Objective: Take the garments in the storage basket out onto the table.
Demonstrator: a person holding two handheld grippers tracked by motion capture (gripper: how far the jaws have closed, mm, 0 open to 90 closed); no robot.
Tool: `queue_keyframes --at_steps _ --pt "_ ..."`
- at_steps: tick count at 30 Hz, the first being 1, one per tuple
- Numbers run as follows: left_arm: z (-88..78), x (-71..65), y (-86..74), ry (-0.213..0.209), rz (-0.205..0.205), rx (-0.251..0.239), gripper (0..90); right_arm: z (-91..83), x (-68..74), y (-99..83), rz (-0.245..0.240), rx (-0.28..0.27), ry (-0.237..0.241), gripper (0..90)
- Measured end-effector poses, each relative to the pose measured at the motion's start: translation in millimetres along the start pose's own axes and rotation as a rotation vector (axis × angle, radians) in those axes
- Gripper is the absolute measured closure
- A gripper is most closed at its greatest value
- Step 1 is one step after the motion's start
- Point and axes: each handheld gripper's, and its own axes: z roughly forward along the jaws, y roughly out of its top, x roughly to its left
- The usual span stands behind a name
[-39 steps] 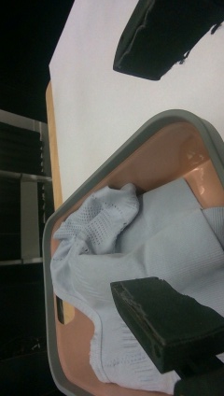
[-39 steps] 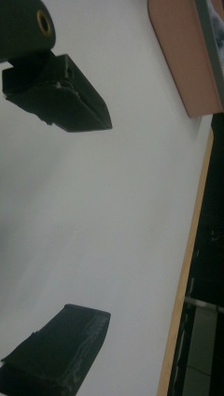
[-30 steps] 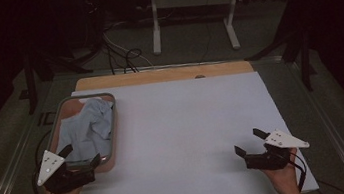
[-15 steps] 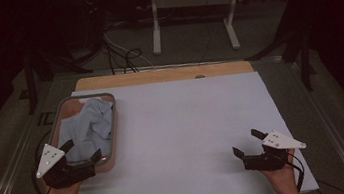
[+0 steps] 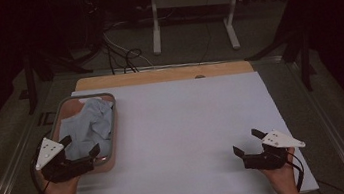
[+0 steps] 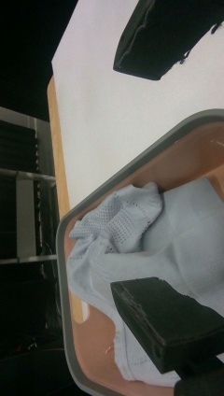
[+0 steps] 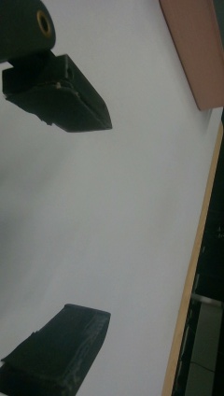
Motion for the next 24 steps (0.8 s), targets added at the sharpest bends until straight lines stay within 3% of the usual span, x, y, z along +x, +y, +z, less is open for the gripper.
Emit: queue_keyframes --at_steps 24 --pt "20.0 5.3 20.8 0.013 0.04 0.084 0.3 2.1 -0.6 -0.1 0.008 0.001 -0.004 7.8"
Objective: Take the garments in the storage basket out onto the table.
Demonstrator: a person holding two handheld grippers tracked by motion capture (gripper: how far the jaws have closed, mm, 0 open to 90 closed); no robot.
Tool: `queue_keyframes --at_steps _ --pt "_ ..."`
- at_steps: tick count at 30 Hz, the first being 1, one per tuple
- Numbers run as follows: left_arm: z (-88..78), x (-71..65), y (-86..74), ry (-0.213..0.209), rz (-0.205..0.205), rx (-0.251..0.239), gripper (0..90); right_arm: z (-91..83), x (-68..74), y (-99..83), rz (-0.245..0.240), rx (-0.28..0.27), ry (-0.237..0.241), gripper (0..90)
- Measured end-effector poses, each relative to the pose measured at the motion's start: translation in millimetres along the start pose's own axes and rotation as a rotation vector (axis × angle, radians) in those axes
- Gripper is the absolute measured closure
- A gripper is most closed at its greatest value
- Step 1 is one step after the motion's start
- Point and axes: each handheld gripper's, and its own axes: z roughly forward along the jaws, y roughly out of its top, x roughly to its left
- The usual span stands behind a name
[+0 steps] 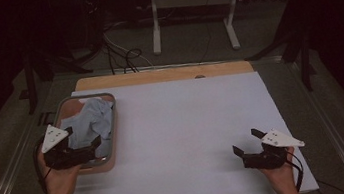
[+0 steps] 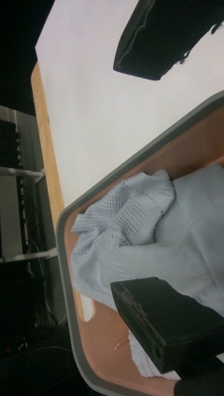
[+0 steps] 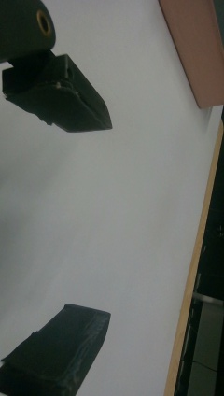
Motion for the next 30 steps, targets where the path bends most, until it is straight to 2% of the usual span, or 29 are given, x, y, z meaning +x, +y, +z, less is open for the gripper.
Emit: queue_keyframes --at_steps 18,30 --pt "18.8 3.5 12.3 0.022 0.027 0.087 0.3 -0.3 -1.8 0.0 0.011 -0.004 -0.007 7.8" --pt "31.0 9.3 21.0 0.034 0.016 0.146 0.3 -0.2 -1.9 0.0 0.014 -0.005 -0.006 7.8"
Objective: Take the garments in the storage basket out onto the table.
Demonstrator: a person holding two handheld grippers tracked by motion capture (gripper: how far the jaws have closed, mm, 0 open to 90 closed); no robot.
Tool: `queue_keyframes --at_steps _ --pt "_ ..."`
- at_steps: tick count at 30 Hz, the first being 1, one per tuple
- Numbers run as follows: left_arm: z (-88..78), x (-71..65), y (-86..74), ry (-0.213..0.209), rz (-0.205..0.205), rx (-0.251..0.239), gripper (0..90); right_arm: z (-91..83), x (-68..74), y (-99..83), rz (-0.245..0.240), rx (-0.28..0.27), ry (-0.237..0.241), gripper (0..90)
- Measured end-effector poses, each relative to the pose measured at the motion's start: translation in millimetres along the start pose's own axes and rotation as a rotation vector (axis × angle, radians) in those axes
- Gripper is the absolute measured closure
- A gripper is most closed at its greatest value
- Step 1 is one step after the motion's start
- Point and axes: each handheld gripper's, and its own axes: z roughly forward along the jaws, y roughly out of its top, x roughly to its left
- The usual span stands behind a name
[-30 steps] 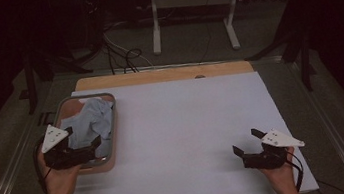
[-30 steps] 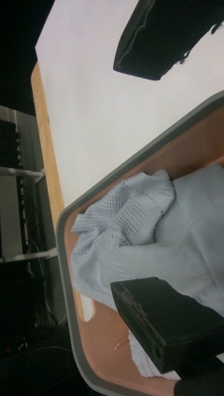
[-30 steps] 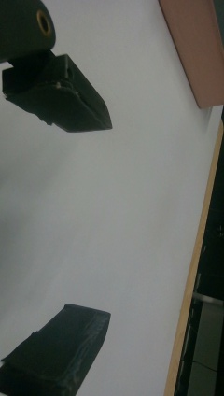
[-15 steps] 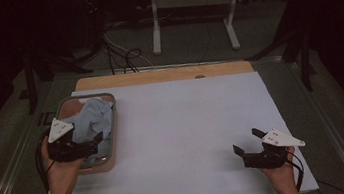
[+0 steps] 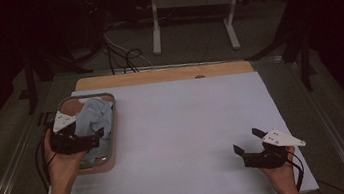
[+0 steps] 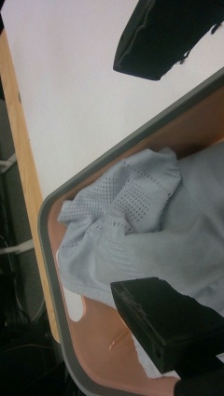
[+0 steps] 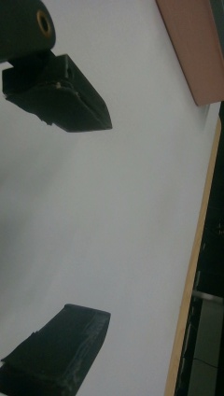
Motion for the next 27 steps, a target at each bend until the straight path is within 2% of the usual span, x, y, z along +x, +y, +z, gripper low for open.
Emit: queue_keyframes --at_steps 17,27 --pt "17.3 7.8 13.7 0.021 -0.007 0.082 0.4 0.0 -0.8 0.0 0.003 -0.003 0.0 7.8" --pt "26.5 13.2 19.2 0.051 -0.001 0.125 0.4 0.3 -0.9 0.0 0.004 -0.001 0.003 7.8"
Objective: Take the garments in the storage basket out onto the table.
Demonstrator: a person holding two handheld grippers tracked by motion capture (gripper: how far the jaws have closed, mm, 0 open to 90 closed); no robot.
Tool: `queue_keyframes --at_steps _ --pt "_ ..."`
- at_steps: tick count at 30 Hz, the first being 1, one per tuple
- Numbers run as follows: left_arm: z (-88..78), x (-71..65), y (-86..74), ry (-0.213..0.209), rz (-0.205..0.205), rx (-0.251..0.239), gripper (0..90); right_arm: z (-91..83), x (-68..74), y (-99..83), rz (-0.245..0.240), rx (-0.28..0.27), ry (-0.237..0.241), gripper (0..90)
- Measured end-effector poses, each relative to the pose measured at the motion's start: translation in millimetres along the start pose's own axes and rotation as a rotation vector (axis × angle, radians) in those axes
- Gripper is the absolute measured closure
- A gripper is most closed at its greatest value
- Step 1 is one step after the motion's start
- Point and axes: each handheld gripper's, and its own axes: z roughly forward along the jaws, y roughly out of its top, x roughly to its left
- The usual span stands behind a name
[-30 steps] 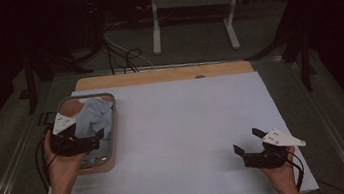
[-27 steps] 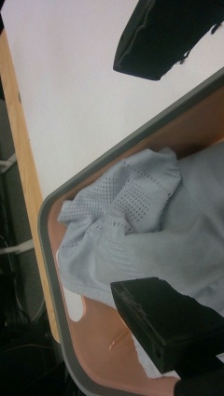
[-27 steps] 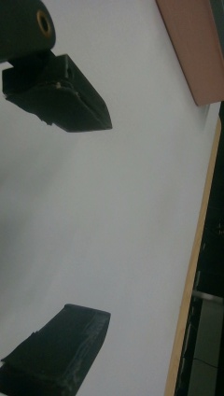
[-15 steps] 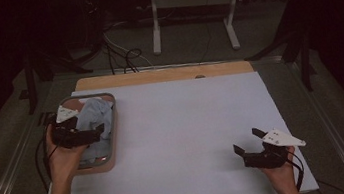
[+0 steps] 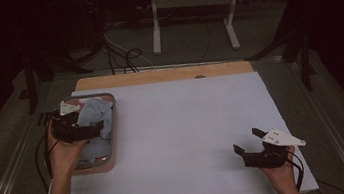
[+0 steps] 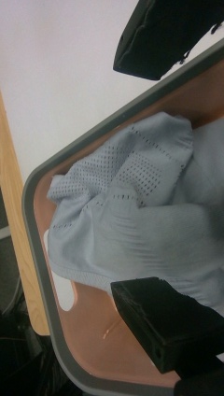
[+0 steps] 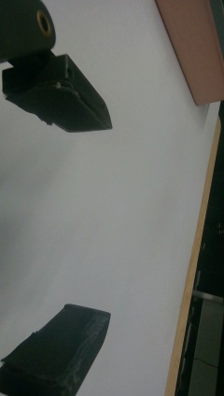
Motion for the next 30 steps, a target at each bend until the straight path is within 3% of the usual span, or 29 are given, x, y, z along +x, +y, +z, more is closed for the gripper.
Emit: queue_keyframes --at_steps 7,30 --pt "6.0 3.0 4.1 0.02 0.008 0.03 0.4 0.0 -0.3 0.0 -0.001 0.0 -0.001 7.8" --pt "26.8 16.6 2.3 0.057 -0.025 0.119 0.4 0.1 -0.9 0.0 0.004 0.0 -0.004 7.8"
